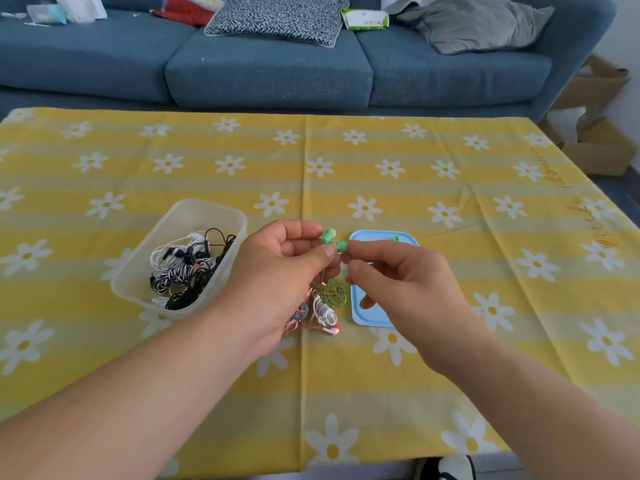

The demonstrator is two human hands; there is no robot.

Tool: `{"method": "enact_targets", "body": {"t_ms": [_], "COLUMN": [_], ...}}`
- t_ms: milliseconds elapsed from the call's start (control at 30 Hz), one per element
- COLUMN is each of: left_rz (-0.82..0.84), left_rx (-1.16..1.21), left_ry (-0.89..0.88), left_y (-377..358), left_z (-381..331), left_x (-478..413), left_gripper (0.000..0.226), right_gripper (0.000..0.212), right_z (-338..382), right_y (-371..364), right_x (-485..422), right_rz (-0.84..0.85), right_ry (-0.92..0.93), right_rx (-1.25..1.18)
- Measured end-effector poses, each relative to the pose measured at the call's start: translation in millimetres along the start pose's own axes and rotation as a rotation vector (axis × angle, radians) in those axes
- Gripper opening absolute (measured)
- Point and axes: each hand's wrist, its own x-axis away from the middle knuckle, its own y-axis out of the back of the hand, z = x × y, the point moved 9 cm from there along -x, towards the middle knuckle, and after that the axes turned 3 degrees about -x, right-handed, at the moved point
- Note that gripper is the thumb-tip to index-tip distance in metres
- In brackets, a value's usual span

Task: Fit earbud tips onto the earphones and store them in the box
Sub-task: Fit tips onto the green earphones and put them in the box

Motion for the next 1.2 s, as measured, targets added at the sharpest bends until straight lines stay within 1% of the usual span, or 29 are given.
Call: {"method": "enact_targets", "body": {"t_ms": [100,167,233,300,333,367,400,467,500,533,633,700,767,833,900,967,1033,1067,1133,1200], "left_rz": [0.004,0.009,0.016,0.033,0.045,0.057,0.069,0.084,0.083,0.076,0.047,0.051,0.082,0.111,0.103,0.045,-0.069,-0.148,-0.246,-0.225], "left_rx": [0.035,0.072,0.107,0.15,0.169,0.18,0.179,0.13,0.079,0.012,-0.194,-0.235,-0.241,-0.299,-0.5,-0.716,-0.832,-0.897,-1.059,-1.206], "left_ry": [0.013,0.028,0.042,0.054,0.058,0.062,0.066,0.063,0.054,0.042,-0.005,-0.013,-0.01,-0.019,-0.1,-0.222,-0.329,-0.356,-0.347,-0.262], "left_y": [3,3,4,4,4,4,5,8,11,16,33,40,43,46,57,74,101,121,149,167], "left_z": [0,-1,-3,-5,-7,-9,-10,-13,-14,-14,-17,-17,-17,-20,-29,-43,-60,-69,-78,-69], "left_x": [-1,-1,-1,-1,-1,-1,-1,0,0,-1,-2,-1,2,7,9,7,1,-3,-11,-17], "left_gripper": [0.026,0.027,0.027,0.029,0.03,0.032,0.033,0.035,0.034,0.033,0.028,0.026,0.024,0.023,0.028,0.035,0.032,0.029,0.025,0.026], "right_gripper": [0.023,0.028,0.042,0.061,0.066,0.062,0.049,0.021,0.015,0.013,0.022,0.028,0.028,0.028,0.028,0.029,0.025,0.021,0.019,0.02], "right_z": [-4,-7,-13,-22,-26,-29,-29,-26,-27,-27,-26,-24,-21,-16,-9,-1,8,11,12,9], "right_y": [-1,-1,-6,-17,-23,-28,-33,-37,-37,-36,-36,-40,-47,-58,-73,-95,-114,-123,-128,-135], "right_x": [-1,-2,-4,-2,-1,0,1,0,-1,-2,-9,-13,-16,-19,-22,-23,-25,-27,-32,-33], "right_rz": [0.002,-0.003,0.042,0.154,0.212,0.255,0.281,0.28,0.26,0.24,0.191,0.163,0.149,0.145,0.168,0.213,0.226,0.219,0.166,0.144], "right_ry": [-0.031,-0.052,-0.106,-0.177,-0.205,-0.219,-0.215,-0.201,-0.211,-0.223,-0.231,-0.225,-0.211,-0.195,-0.185,-0.196,-0.202,-0.189,-0.136,-0.118], "right_rx": [-0.021,-0.072,-0.12,-0.077,-0.039,-0.022,-0.031,-0.11,-0.148,-0.175,-0.191,-0.212,-0.26,-0.285,-0.298,-0.345,-0.39,-0.382,-0.285,-0.185]}}
